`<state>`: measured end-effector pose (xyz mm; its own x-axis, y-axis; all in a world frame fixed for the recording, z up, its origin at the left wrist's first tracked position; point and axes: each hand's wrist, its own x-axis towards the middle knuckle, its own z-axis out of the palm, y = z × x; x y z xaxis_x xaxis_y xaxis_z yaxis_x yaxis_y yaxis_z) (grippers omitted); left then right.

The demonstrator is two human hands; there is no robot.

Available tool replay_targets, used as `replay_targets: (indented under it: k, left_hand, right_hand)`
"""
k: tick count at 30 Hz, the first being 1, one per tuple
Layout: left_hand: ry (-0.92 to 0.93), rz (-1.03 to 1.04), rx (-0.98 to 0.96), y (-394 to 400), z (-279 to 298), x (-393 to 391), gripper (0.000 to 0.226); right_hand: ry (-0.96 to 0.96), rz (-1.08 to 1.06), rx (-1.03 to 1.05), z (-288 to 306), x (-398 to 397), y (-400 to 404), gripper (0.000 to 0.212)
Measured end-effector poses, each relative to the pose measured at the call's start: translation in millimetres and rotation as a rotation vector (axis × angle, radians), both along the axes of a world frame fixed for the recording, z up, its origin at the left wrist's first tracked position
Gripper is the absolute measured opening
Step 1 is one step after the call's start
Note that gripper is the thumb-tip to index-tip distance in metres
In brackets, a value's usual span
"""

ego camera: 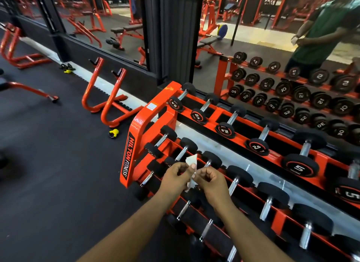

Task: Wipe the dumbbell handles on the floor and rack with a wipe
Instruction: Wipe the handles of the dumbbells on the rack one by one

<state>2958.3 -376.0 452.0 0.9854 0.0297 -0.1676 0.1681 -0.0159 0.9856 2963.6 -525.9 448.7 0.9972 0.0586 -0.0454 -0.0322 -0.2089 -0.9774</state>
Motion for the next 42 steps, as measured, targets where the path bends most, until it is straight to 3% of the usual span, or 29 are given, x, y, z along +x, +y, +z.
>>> replay_targets:
  k: [5,10,13,16,19,24,27,31,33,36,38,42]
  left_hand:
    - [0.045,0.069,-0.048,-16,5,26,0.027]
    - [0.033,0.044,0.073,-34,5,45,0.03]
    - [0.023,0.021,0.126,-45,5,52,0.024]
    - [0.07,0.125,0.104,-48,6,58,0.02]
    - [0.107,0.236,0.031,-41,4,65,0.019]
    - [0.157,0.206,-0.002,-39,11,74,0.02]
    - [0.09,0.13,0.069,-37,15,83,0.022]
    - [0.042,0.106,0.068,-33,16,90,0.02]
    - [0.029,0.122,0.056,-29,17,92,0.021]
    - [0.033,0.114,-0.029,-20,18,97,0.023]
    - [0.032,0.087,-0.107,-12,20,98,0.023]
    - [0.022,0.06,-0.156,9,19,105,0.031]
  right_hand:
    - [-0.023,0.17,0.027,1,24,-25,0.015]
    - [0.038,0.036,0.051,3,51,-45,0.043]
    - [0.029,0.008,-0.085,-2,69,-55,0.024]
    - [0.04,-0.011,-0.115,-11,79,-70,0.005]
    - [0.113,0.041,-0.035,-12,83,-86,0.007]
    - [0.135,0.326,-0.091,-2,85,-98,0.006]
    - [0.062,0.223,-0.163,2,93,-99,0.006]
    - [0.165,-0.098,-0.003,13,94,-76,0.028]
    - [0.078,-0.117,-0.104,13,88,-57,0.042]
    - [-0.279,-0.116,-0.363,13,73,-35,0.06]
    - [-0.441,-0.113,-0.491,11,73,-24,0.055]
    - [-0.366,-0.066,-0.424,12,84,-6,0.027]
